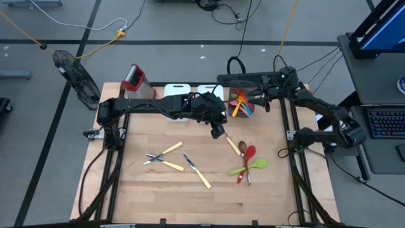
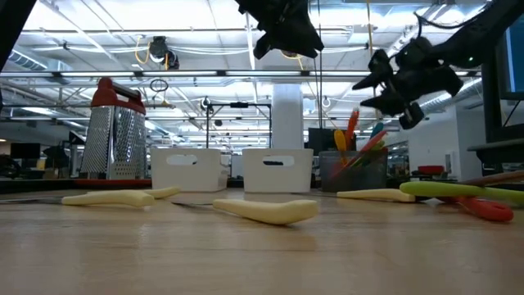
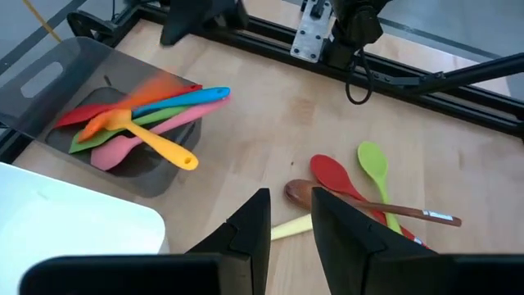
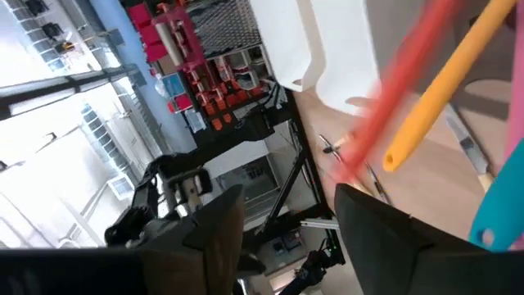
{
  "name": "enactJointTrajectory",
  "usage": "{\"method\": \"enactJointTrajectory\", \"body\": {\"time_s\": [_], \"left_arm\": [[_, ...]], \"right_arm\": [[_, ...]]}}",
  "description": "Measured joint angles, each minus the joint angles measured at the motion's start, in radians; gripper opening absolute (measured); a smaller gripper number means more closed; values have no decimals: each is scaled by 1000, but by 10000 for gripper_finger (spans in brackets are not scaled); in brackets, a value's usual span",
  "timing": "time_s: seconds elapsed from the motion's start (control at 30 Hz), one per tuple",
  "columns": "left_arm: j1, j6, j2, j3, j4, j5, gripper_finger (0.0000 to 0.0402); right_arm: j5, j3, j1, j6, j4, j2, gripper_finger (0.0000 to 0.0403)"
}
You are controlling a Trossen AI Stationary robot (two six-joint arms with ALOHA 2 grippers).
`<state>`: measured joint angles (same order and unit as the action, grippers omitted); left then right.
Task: Pick & Place Kitchen Items
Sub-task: Put the orange spatula into the black bin, then put the brown wooden serving spoon into the left white bin
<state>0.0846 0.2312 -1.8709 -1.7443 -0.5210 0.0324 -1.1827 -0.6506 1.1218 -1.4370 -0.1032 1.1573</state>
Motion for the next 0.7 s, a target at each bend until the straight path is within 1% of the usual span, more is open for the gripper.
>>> {"method": "enactJointTrajectory", "body": {"time_s": [0.1, 0.23, 0.4, 0.57, 0.7], "left_arm": [[-12, 17, 0, 0, 0, 21, 93], [-35, 45, 0, 0, 0, 22, 93], [-70, 103, 0, 0, 0, 26, 93], [-113, 181, 0, 0, -13, 47, 93], [-151, 250, 0, 0, -33, 47, 93]], "right_arm": [[1, 0, 1, 2, 18, -80, 183], [4, 0, -19, 6, 23, -204, 183], [6, 4, -46, 103, 27, -363, 183], [6, 48, -79, 167, 26, -511, 183], [7, 106, -110, 168, 27, -635, 183]]}}
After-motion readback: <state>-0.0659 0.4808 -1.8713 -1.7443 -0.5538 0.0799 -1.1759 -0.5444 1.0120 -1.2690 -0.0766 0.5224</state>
